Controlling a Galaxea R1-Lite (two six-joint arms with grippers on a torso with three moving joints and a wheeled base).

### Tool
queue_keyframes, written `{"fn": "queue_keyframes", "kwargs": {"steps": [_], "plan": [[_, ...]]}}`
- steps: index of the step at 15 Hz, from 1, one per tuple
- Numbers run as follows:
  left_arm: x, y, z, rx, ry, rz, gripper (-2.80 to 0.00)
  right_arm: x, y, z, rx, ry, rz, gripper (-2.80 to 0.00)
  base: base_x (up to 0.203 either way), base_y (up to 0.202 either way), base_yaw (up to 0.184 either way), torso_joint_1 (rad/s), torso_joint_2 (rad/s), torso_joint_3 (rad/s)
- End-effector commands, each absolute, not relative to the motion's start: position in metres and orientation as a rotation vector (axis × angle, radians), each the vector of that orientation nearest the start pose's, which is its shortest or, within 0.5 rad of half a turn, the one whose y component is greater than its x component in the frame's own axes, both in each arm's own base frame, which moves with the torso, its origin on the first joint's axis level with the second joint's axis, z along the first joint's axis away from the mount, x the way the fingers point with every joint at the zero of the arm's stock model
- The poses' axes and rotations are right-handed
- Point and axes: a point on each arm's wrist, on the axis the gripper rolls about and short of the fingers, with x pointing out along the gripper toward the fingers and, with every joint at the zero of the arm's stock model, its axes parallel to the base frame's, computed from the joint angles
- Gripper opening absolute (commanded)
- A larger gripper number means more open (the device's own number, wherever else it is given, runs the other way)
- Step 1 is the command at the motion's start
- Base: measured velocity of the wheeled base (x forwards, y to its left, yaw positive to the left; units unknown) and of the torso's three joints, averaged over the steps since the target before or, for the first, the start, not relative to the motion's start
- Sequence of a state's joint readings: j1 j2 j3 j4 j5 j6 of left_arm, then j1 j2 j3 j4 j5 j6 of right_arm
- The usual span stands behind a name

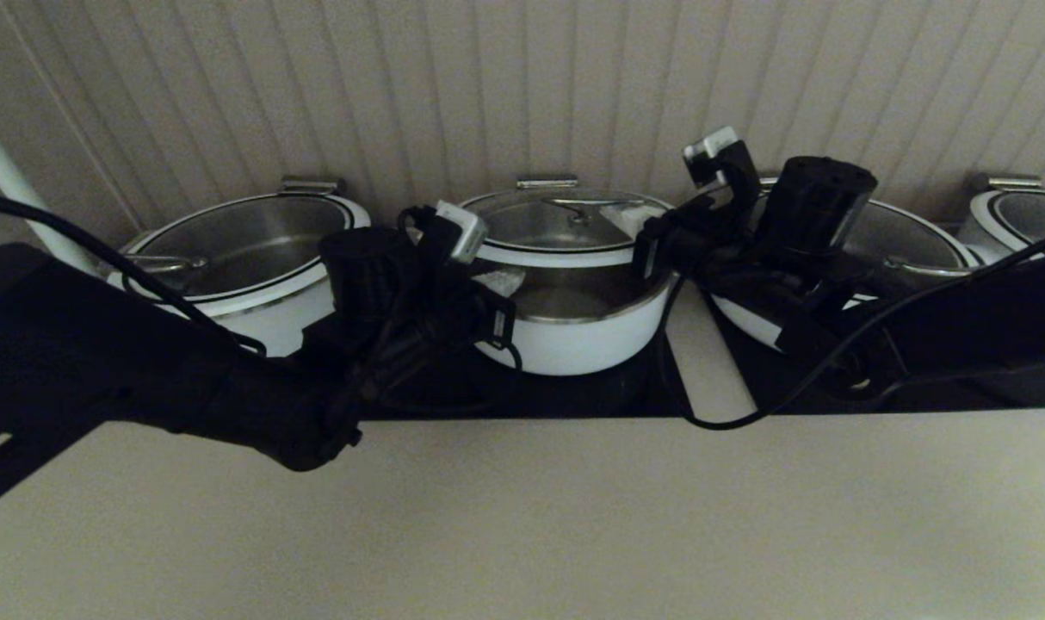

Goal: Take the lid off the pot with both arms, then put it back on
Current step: Hold the pot lid with the left arm

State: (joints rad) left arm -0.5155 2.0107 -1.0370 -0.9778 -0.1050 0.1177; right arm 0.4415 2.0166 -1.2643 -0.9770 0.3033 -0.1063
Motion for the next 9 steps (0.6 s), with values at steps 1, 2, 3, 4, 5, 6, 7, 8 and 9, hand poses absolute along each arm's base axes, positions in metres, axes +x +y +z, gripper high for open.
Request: {"fn": "queue_keyframes", "kwargs": {"steps": [1,2,3,4,5,6,7,8,9], "plan": [[0.345,-0.197,0.167,0.112,-0.047,-0.615,-2.8,0.364,0.18,0.231,-0.085,-0.278,0.73,-2.8,0.0,0.0,0.0,0.0,0.0,0.0],[0.345,-0.197,0.167,0.112,-0.046,-0.615,-2.8,0.364,0.18,0.231,-0.085,-0.276,0.73,-2.8,0.0,0.0,0.0,0.0,0.0,0.0],[0.345,-0.197,0.167,0.112,-0.047,-0.615,-2.8,0.364,0.18,0.231,-0.085,-0.277,0.73,-2.8,0.0,0.0,0.0,0.0,0.0,0.0],[0.345,-0.197,0.167,0.112,-0.047,-0.612,-2.8,0.365,0.18,0.23,-0.086,-0.274,0.729,-2.8,0.0,0.0,0.0,0.0,0.0,0.0],[0.345,-0.197,0.168,0.112,-0.048,-0.612,-2.8,0.364,0.18,0.227,-0.087,-0.263,0.73,-2.8,0.0,0.0,0.0,0.0,0.0,0.0],[0.345,-0.196,0.168,0.112,-0.05,-0.611,-2.8,0.361,0.179,0.224,-0.088,-0.251,0.731,-2.8,0.0,0.0,0.0,0.0,0.0,0.0],[0.345,-0.196,0.168,0.112,-0.051,-0.61,-2.8,0.358,0.177,0.222,-0.09,-0.239,0.732,-2.8,0.0,0.0,0.0,0.0,0.0,0.0],[0.345,-0.195,0.168,0.113,-0.051,-0.609,-2.8,0.352,0.175,0.222,-0.091,-0.225,0.734,-2.8,0.0,0.0,0.0,0.0,0.0,0.0],[0.346,-0.195,0.168,0.113,-0.05,-0.608,-2.8,0.346,0.172,0.222,-0.092,-0.208,0.735,-2.8,0.0,0.0,0.0,0.0,0.0,0.0]]}}
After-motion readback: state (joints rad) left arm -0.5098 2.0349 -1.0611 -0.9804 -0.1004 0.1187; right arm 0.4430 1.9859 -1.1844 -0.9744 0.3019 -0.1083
